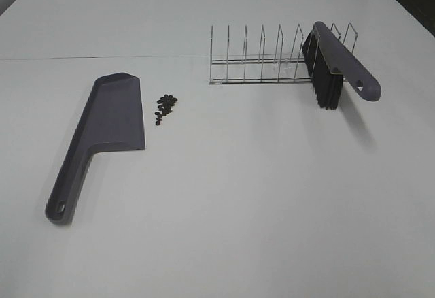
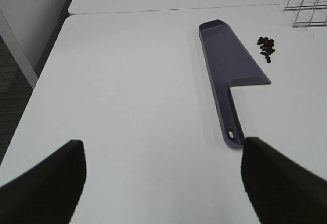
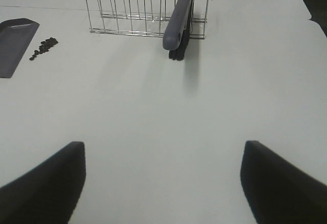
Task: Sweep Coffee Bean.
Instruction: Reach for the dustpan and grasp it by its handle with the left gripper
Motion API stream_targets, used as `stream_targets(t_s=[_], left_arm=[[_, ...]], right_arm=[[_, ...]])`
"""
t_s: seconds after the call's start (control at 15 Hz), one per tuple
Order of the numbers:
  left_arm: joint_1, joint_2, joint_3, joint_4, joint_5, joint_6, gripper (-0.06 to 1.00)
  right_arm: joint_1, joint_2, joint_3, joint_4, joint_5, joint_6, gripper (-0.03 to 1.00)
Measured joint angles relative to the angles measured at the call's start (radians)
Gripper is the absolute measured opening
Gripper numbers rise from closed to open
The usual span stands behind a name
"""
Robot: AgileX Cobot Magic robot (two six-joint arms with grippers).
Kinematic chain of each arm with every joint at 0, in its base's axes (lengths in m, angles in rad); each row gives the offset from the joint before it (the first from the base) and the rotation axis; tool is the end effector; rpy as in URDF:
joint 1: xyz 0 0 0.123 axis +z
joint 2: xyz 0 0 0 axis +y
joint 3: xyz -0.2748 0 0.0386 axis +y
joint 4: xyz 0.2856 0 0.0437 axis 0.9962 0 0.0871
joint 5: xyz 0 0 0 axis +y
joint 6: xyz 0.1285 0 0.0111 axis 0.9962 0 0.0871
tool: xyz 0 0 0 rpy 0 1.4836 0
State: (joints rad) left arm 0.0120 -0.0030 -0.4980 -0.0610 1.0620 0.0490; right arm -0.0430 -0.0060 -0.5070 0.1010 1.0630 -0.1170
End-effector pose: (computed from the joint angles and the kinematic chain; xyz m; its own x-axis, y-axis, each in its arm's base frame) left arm 0.0693 -0.0060 0.2775 -0.4548 0.0138 -0.8905 0.0442 0.9990 -0.0071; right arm 0.0678 0.0085 0.2810 -0.4406 -0.0485 -0.8964 -0.0660 0.9976 -0.0216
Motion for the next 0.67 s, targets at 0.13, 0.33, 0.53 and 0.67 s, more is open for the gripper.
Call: stream_targets(t_s=[0.13,0.33,0.53,0.67], left_arm=[[0.000,0.000,0.000,0.000,0.000,0.000,0.76],[0.000,0.000,0.000,0.000,0.000,0.000,0.76],[0.000,0.000,0.000,0.000,0.000,0.000,0.76],[0.000,0.000,0.000,0.000,0.000,0.000,0.76]], right_arm=[[0.000,0.000,0.000,0.000,0.000,0.000,0.70],[0.000,0.000,0.000,0.000,0.000,0.000,0.70],[0.000,0.000,0.000,0.000,0.000,0.000,0.70],[0.000,0.000,0.000,0.000,0.000,0.000,0.70]])
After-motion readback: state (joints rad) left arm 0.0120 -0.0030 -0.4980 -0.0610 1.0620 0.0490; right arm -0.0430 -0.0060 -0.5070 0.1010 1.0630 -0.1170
